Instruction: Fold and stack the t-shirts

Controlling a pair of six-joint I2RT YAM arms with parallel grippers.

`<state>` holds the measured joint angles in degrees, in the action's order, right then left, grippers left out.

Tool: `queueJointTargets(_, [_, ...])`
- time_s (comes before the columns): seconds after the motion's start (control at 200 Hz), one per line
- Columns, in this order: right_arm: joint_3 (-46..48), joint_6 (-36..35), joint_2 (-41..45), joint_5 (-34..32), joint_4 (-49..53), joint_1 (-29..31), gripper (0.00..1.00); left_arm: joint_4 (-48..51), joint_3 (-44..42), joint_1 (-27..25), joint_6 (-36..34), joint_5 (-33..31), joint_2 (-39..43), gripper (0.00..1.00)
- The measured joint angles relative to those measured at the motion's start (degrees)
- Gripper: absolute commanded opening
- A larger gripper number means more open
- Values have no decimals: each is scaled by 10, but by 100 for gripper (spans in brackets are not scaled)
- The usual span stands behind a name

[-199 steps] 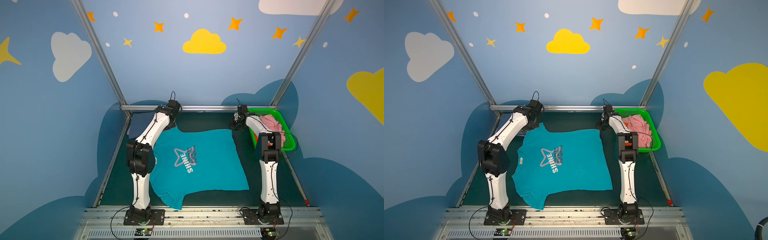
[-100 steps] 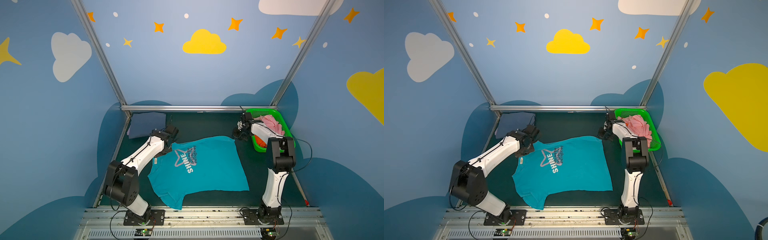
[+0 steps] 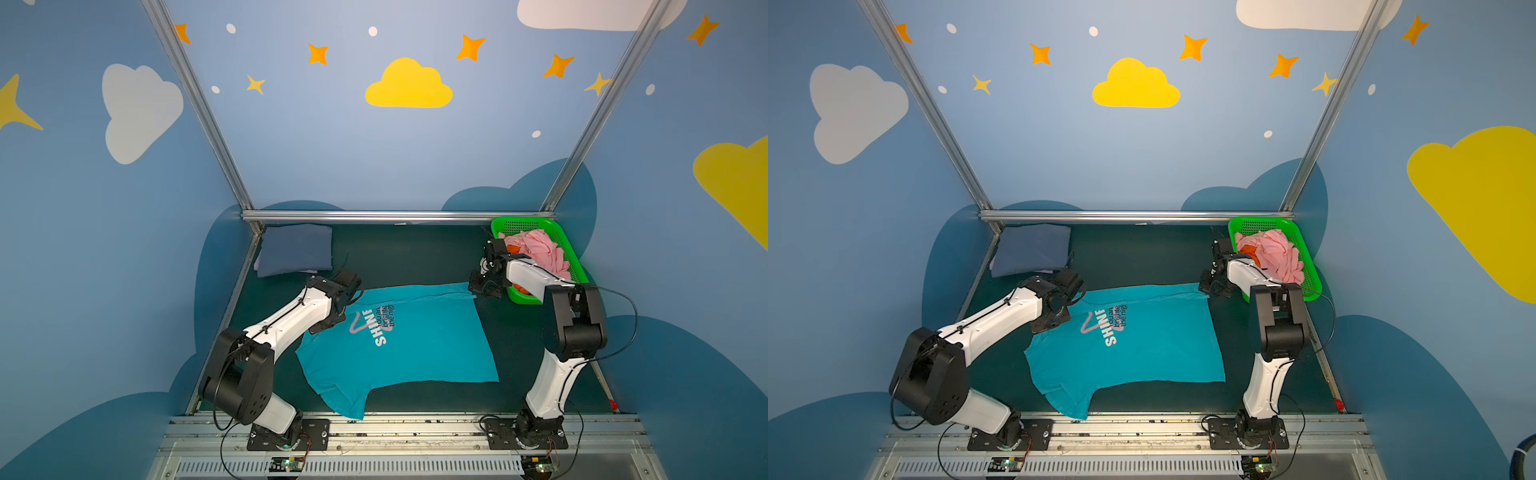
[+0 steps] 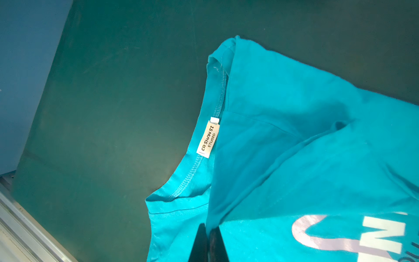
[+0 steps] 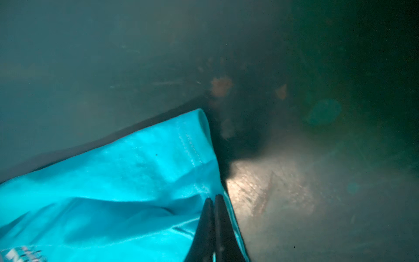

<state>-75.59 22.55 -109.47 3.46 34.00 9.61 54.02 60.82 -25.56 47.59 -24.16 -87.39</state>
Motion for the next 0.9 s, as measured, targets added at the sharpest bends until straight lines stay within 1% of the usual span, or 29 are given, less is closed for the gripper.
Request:
queueJointTargets(0.025, [3,0,0,-4,0,1,0,0,-2,0,0,-1,-1,4])
queueJointTargets(0.04, [5,2,0,-6,0,1,2,0,-3,0,1,-2,-1,4])
queueJointTargets(0.045, [5,2,0,-7,0,1,6,0,-3,0,1,-2,-1,4])
queueJointTargets(0.07, [9,3,0,-9,0,3,15,0,-7,0,2,-4,-2,5])
queueJointTargets(0.08, [9,5,0,-10,0,3,17,0,-7,0,2,-4,-2,5])
queueJointTargets(0.085, [10,6,0,-10,0,4,21,0,-8,0,2,-4,-2,5])
queueJointTargets(0.105, [13,7,0,-12,0,5,27,0,-10,0,3,-5,-2,7])
queueJointTargets(0.11, [14,7,0,-12,0,5,27,0,-10,0,3,-5,-2,8])
queueJointTargets(0.115, [14,7,0,-12,-1,5,30,0,-11,0,3,-5,-2,9])
queueJointTargets(0.145, [19,8,0,-15,-1,6,36,1,-14,0,3,-7,-3,16])
queueJointTargets(0.175, [22,9,0,-16,-1,7,38,2,-16,0,5,-7,-3,18])
queueJointTargets(0.27, [35,20,4,-17,0,9,40,11,-18,-5,11,-14,-3,23])
queueJointTargets(0.34, [39,26,9,-18,3,9,40,21,-18,-12,14,-22,-2,33])
queueJointTargets(0.461, [39,32,40,-26,9,10,39,48,-18,-33,27,-38,10,40])
queueJointTargets(0.531, [39,35,77,-38,10,13,36,64,-18,-45,34,-48,23,49])
queueJointTargets(0.561, [39,36,90,-44,10,15,35,68,-18,-48,37,-51,28,51])
queueJointTargets(0.616, [39,35,120,-54,9,23,29,71,-18,-51,39,-56,34,53])
queueJointTargets(0.666, [37,32,140,-62,8,35,20,70,-17,-52,38,-56,32,54])
queueJointTargets(0.681, [36,32,147,-65,7,41,15,70,-15,-52,37,-57,30,54])
queueJointTargets(0.716, [33,31,154,-69,6,52,7,69,-8,-52,36,-57,21,55])
queueJointTargets(0.751, [27,31,155,-70,6,62,2,66,2,-54,34,-56,7,56])
queueJointTargets(0.901, [-4,21,116,-56,8,87,1,33,62,-59,21,-50,-87,65])
